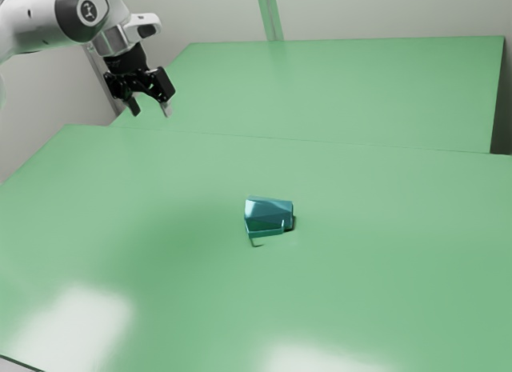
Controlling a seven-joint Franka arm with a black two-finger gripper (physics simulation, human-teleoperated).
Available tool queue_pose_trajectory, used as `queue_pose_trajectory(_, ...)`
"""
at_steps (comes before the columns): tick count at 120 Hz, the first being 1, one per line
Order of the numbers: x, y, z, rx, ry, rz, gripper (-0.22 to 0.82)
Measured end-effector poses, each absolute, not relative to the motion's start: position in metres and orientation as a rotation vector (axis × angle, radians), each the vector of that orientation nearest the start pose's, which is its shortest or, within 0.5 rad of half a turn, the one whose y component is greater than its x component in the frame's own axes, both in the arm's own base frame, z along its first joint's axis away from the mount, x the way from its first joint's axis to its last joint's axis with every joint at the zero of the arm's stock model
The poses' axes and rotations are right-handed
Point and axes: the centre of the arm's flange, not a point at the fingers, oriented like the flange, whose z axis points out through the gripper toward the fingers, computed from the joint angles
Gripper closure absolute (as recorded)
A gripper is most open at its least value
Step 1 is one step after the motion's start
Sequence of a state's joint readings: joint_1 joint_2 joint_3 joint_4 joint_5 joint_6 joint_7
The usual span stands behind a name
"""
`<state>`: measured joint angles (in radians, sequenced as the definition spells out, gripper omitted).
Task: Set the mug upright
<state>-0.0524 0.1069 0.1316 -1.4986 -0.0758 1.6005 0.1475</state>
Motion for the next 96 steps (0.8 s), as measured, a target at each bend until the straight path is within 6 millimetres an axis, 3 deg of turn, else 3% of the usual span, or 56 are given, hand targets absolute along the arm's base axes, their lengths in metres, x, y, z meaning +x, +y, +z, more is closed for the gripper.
queue_pose_trajectory(29,0.587,0.035,0.6,-3.203,0.105,0.013,0.0)
queue_pose_trajectory(56,0.587,0.034,0.576,-3.284,0.08,0.078,0.0)
queue_pose_trajectory(77,0.59,0.028,0.519,-3.525,-0.002,0.103,0.0)
queue_pose_trajectory(96,0.602,0.032,0.446,-3.714,-0.144,0.085,0.0)
